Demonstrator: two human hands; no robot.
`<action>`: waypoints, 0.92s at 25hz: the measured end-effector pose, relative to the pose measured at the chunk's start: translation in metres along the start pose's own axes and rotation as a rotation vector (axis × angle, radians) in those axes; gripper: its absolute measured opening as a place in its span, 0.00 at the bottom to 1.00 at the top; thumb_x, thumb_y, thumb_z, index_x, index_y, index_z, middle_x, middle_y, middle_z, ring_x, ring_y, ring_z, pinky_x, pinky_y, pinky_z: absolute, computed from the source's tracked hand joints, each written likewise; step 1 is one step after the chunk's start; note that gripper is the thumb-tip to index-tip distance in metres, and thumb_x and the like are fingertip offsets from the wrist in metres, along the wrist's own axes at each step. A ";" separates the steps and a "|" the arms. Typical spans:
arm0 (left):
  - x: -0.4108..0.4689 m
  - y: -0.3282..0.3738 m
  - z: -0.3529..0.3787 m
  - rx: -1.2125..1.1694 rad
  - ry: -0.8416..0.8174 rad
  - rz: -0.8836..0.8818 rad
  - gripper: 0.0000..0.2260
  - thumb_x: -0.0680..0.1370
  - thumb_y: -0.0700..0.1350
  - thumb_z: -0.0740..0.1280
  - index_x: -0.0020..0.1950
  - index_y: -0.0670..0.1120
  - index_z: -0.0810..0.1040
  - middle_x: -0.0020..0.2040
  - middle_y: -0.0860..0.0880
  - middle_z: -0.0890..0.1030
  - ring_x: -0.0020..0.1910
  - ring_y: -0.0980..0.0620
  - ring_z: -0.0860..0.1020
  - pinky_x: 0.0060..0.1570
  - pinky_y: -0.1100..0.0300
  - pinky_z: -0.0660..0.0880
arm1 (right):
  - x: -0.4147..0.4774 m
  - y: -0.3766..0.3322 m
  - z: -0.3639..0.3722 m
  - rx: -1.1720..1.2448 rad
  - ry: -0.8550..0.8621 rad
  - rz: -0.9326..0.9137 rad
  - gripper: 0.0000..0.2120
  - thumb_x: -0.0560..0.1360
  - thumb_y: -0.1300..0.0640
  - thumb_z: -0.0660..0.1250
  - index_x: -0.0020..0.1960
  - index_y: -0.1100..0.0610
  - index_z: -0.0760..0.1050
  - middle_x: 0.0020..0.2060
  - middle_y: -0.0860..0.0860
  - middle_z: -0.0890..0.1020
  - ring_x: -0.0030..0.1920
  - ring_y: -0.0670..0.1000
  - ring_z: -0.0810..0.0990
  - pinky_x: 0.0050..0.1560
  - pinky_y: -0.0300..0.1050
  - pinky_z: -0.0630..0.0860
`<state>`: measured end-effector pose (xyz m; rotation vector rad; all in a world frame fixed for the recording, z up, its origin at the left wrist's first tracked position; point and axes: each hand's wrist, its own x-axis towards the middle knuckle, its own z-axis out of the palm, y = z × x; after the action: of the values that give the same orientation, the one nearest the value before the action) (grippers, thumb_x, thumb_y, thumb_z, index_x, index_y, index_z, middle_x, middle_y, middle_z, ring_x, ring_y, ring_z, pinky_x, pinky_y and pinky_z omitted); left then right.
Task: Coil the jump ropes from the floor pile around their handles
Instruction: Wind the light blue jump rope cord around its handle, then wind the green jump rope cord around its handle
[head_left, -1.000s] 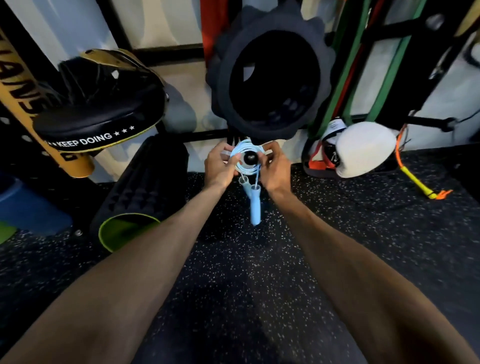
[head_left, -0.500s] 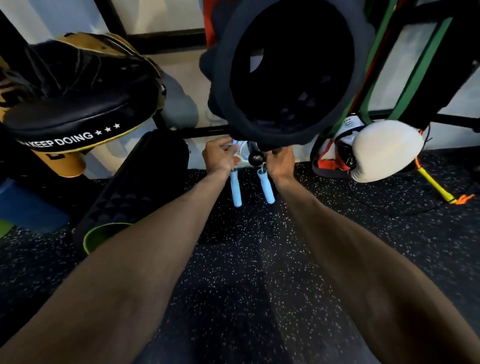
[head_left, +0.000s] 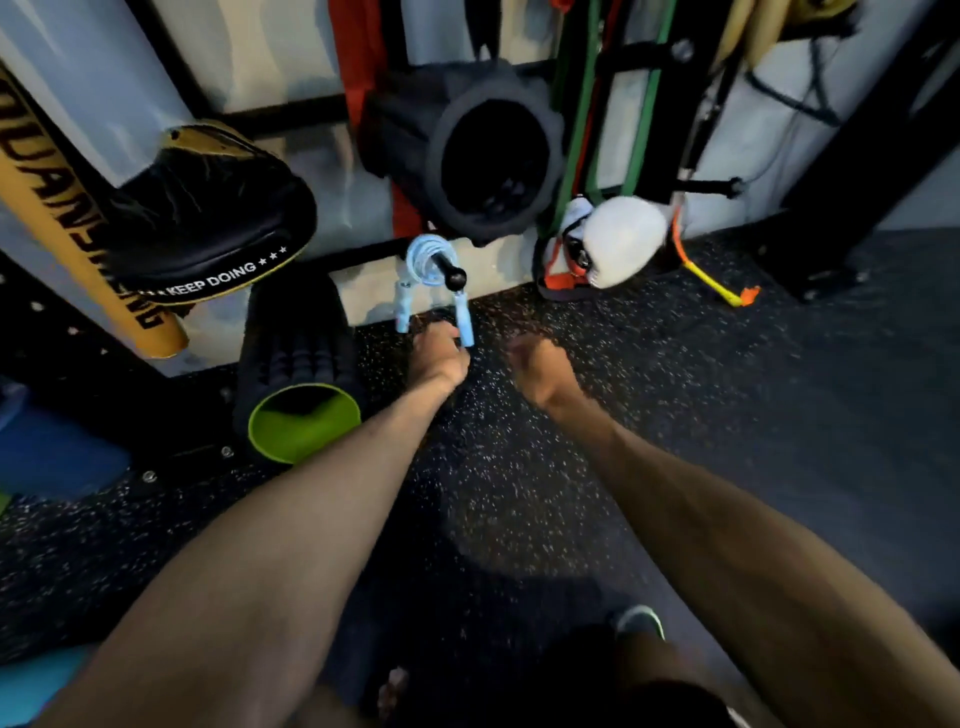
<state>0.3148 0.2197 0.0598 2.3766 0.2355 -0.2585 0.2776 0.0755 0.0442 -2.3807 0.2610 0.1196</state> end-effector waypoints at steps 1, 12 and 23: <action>-0.015 0.008 -0.003 0.065 -0.050 0.072 0.13 0.77 0.40 0.67 0.61 0.45 0.80 0.62 0.42 0.79 0.63 0.42 0.76 0.62 0.56 0.71 | -0.023 0.001 -0.007 -0.079 -0.019 0.022 0.12 0.79 0.61 0.60 0.57 0.61 0.80 0.53 0.59 0.84 0.54 0.60 0.83 0.57 0.52 0.79; -0.151 0.069 0.042 0.609 -0.632 0.565 0.08 0.78 0.46 0.67 0.56 0.50 0.80 0.57 0.46 0.82 0.56 0.47 0.79 0.58 0.50 0.76 | -0.198 0.067 -0.077 -0.091 -0.031 0.392 0.10 0.78 0.60 0.58 0.49 0.58 0.78 0.45 0.56 0.83 0.45 0.57 0.81 0.42 0.45 0.71; -0.303 -0.055 0.202 0.854 -1.005 0.824 0.06 0.74 0.44 0.68 0.50 0.49 0.81 0.54 0.44 0.83 0.55 0.43 0.80 0.54 0.54 0.76 | -0.413 0.206 0.031 0.086 -0.014 0.723 0.11 0.76 0.61 0.62 0.49 0.66 0.81 0.47 0.66 0.83 0.50 0.66 0.82 0.45 0.52 0.75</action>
<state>-0.0140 0.0922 -0.0448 2.4967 -1.5278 -1.2421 -0.1709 0.0127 -0.0485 -2.0925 1.0847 0.4483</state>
